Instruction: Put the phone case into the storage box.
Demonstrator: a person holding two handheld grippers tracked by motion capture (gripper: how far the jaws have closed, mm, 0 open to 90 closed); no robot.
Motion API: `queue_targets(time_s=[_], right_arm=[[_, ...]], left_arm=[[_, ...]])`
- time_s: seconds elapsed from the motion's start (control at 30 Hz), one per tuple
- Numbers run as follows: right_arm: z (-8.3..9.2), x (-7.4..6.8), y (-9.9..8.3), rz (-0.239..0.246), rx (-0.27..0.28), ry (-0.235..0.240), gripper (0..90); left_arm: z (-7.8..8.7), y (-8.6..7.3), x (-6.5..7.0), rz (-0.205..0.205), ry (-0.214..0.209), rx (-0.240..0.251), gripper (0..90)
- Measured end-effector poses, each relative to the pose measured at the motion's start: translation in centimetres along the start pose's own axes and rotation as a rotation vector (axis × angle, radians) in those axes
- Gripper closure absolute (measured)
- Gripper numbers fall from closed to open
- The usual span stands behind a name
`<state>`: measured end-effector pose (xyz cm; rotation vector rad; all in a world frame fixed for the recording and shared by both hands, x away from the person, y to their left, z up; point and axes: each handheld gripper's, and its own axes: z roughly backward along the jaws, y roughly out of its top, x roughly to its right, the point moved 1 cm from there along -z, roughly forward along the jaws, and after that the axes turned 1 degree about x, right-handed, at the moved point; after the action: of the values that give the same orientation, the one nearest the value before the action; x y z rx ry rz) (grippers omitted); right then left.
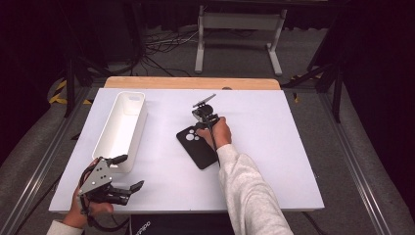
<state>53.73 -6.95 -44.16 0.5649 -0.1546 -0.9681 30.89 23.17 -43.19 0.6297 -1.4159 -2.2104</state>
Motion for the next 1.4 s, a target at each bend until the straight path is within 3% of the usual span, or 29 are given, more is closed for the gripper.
queue_targets(time_s=[0.2,0.4,0.6,0.63,0.7,0.77,0.97,1.03,1.13,1.4], right_arm=[[0.3,-0.1,-0.4,-0.008,0.047,-0.02,87.7],[2.0,0.0,-1.0,-0.047,0.168,-0.027,87.7],[3.8,-0.3,-1.4,-0.05,0.265,-0.051,87.7],[4.9,-0.3,-1.5,-0.031,0.322,-0.075,87.7],[5.2,-0.4,-1.5,-0.029,0.336,-0.086,87.7],[5.9,-0.3,-2.2,-0.027,0.388,-0.095,87.7],[6.6,-0.3,-3.1,-0.037,0.453,-0.111,87.7],[7.4,-0.6,-3.5,-0.023,0.498,-0.117,87.7],[8.0,-0.8,-3.7,-0.01,0.525,-0.127,87.7],[9.1,-2.2,-4.7,0.01,0.618,-0.109,87.8]], left_arm=[[-0.1,0.1,0.0,0.007,0.001,0.001,6.5],[-0.3,0.7,0.1,0.038,0.022,0.027,7.1],[-0.7,1.4,0.0,0.066,0.041,0.052,8.3],[-1.0,1.7,0.0,0.083,0.046,0.054,9.0],[-1.2,1.8,0.0,0.082,0.044,0.05,9.1],[-1.8,2.2,0.2,0.073,0.049,0.041,9.6],[-3.0,3.3,0.3,0.104,0.076,0.046,10.9],[-3.7,4.0,0.4,0.122,0.085,0.076,11.8],[-4.3,4.6,0.4,0.141,0.09,0.074,12.7],[-7.0,6.4,0.1,0.17,0.092,0.079,16.4]])
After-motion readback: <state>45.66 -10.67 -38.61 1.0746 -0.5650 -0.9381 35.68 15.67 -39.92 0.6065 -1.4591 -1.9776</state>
